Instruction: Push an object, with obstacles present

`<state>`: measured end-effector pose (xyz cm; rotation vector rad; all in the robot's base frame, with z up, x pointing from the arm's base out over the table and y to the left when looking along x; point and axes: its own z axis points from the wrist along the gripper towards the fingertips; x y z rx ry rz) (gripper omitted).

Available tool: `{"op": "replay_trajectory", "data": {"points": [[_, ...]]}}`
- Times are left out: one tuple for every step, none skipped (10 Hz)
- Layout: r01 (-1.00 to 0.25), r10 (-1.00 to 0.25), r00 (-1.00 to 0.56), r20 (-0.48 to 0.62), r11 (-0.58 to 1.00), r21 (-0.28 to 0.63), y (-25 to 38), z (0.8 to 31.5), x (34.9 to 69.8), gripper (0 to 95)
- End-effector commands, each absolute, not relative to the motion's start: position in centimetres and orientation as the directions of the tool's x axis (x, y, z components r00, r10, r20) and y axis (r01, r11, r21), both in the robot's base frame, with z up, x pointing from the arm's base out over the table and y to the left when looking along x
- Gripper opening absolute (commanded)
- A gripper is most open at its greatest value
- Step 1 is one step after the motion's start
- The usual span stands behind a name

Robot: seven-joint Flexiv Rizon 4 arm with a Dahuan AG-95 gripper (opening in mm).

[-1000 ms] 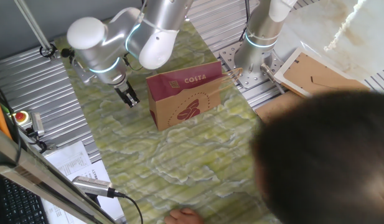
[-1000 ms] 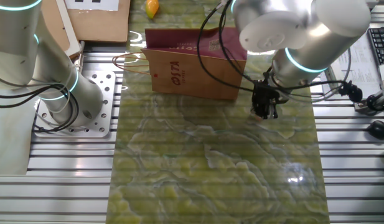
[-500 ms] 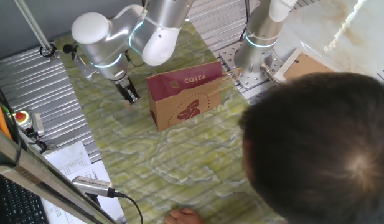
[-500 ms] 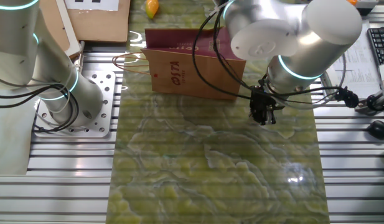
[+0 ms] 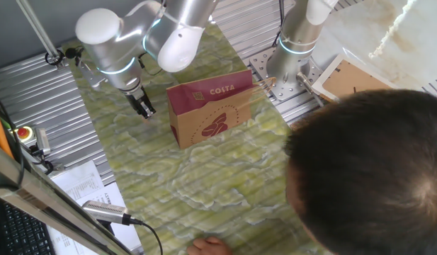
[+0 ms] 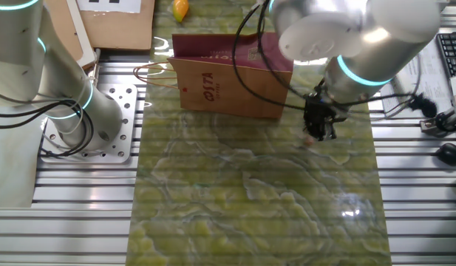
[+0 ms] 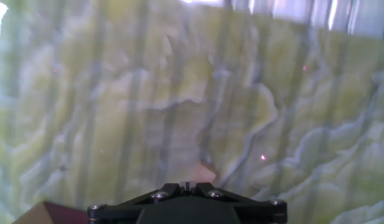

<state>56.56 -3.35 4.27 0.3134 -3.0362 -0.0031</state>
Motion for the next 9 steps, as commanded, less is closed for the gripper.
{"op": "replay_trajectory", "data": {"points": [[-0.241, -0.242, -0.967, 0.077, 0.97, 0.02, -2.5, 4.4, 58.2, 0.0], [-0.275, -0.276, -0.959, 0.059, 0.961, 0.022, -2.6, 3.9, 58.7, 0.0], [-0.325, -0.326, -0.944, 0.049, 0.945, 0.023, -2.8, 3.4, 59.1, 0.0], [-0.362, -0.363, -0.931, 0.046, 0.932, 0.024, -3.0, 2.9, 59.3, 0.0], [-0.393, -0.394, -0.918, 0.046, 0.919, 0.027, -3.1, 2.5, 59.4, 0.0], [-0.415, -0.416, -0.908, 0.045, 0.909, 0.035, -3.3, 2.1, 59.5, 0.0], [-0.416, -0.418, -0.907, 0.042, 0.908, 0.047, -3.5, 1.8, 59.4, 0.0], [-0.416, -0.418, -0.907, 0.042, 0.908, 0.046, -3.6, 1.6, 59.3, 0.0], [-0.423, -0.425, -0.904, 0.035, 0.904, 0.056, -3.8, 1.2, 59.2, 0.0]]}}
